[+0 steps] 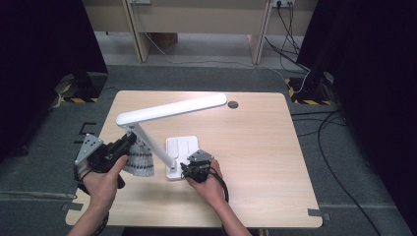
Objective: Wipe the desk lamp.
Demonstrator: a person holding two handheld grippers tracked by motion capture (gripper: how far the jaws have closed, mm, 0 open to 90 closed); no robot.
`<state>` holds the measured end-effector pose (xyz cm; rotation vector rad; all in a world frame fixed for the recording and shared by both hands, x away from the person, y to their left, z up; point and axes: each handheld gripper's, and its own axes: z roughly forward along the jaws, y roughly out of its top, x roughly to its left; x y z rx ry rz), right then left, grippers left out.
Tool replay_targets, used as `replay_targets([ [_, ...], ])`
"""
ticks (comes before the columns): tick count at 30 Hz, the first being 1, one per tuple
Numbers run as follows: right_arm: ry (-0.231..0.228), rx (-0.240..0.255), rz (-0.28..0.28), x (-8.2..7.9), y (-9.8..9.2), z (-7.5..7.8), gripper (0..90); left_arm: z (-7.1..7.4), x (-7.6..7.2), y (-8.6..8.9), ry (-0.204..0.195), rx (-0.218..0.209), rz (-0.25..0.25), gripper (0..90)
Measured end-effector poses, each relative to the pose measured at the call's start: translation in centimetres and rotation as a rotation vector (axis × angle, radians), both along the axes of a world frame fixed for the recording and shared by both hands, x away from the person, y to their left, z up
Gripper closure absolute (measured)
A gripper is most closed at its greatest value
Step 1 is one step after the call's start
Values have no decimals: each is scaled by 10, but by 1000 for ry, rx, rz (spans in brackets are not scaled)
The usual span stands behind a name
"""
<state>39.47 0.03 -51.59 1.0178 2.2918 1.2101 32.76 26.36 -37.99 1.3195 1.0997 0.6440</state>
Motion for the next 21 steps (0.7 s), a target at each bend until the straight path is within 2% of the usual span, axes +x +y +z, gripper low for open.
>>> replay_targets([
  [6, -1, -1, 1, 0, 0, 0, 541, -16, 5, -7, 41, 1, 11, 819],
  [11, -2, 0, 1, 0, 0, 0, 541, -26, 8, -9, 59, 4, 1, 819],
  [15, 0, -2, 1, 0, 0, 0, 541, -43, 9, -14, 89, 21, -15, 819],
  [21, -1, -2, 2, 0, 0, 0, 540, -57, 13, -19, 131, 31, -29, 819],
])
